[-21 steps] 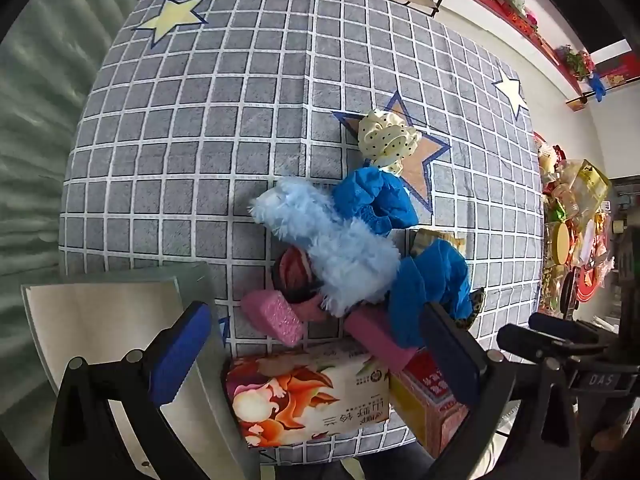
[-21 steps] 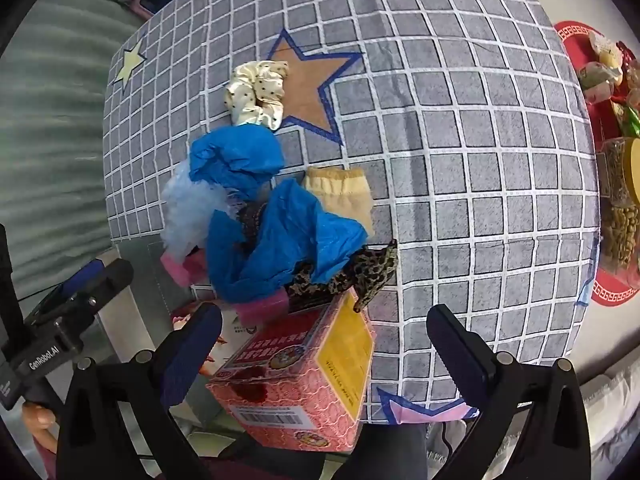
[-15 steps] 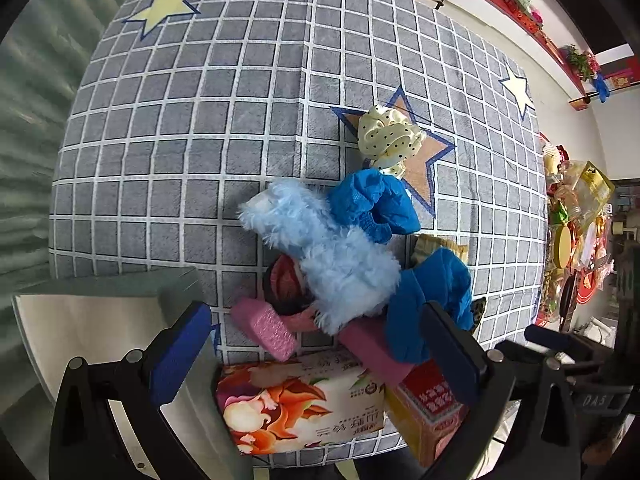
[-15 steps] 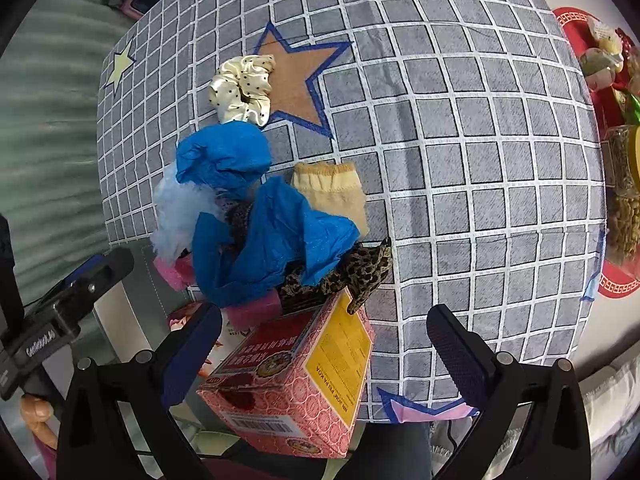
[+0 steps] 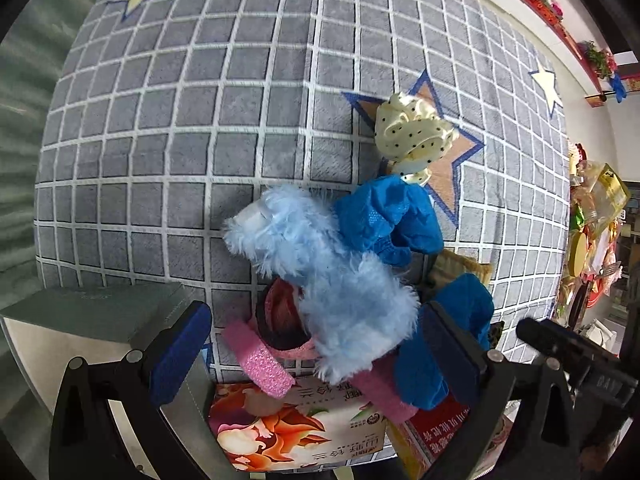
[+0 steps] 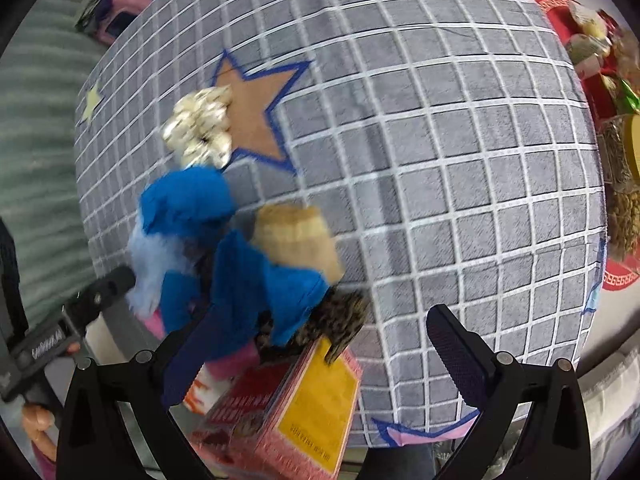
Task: Organize soft objects
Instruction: 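Grasp the light-blue fluffy plush with the left tool while the right tool grasps the tan sock, then carry the plush and tan sock over the white box with both tools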
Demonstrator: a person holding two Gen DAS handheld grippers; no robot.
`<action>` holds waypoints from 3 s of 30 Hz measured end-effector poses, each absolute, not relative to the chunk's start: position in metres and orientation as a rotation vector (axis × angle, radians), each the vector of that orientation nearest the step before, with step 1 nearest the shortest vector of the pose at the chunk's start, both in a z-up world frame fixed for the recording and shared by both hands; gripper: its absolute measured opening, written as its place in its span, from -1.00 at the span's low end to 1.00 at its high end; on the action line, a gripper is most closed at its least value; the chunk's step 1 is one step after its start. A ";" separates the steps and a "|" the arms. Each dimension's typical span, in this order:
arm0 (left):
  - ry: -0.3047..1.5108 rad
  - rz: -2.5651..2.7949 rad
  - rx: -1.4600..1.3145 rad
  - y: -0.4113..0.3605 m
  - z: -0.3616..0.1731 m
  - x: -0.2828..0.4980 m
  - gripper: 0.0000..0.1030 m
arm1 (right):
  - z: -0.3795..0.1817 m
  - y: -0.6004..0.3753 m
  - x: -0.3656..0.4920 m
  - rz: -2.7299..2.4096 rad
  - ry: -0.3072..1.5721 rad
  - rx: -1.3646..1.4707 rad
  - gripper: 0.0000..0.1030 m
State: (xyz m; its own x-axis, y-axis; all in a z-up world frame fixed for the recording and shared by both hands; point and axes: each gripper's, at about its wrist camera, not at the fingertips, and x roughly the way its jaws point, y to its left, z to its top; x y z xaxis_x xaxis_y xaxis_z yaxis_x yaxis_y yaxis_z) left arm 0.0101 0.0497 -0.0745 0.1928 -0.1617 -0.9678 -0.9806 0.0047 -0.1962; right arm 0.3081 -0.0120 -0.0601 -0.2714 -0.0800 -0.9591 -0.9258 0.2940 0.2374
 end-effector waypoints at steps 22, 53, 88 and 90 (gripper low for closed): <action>1.167 0.963 -1.498 0.056 -0.140 0.030 -0.32 | -0.142 0.028 0.250 1.138 1.803 -0.952 0.68; 0.970 0.964 -1.202 0.019 -0.046 0.063 -0.44 | -0.127 0.030 0.298 1.191 1.707 -0.953 -0.13; 1.023 1.113 -1.018 -0.127 0.028 0.085 -0.44 | -0.006 -0.090 0.353 1.390 1.484 -0.924 -0.67; 1.007 1.137 -1.039 -0.142 0.031 0.085 -0.44 | -0.004 -0.101 0.351 1.411 1.479 -0.945 -0.67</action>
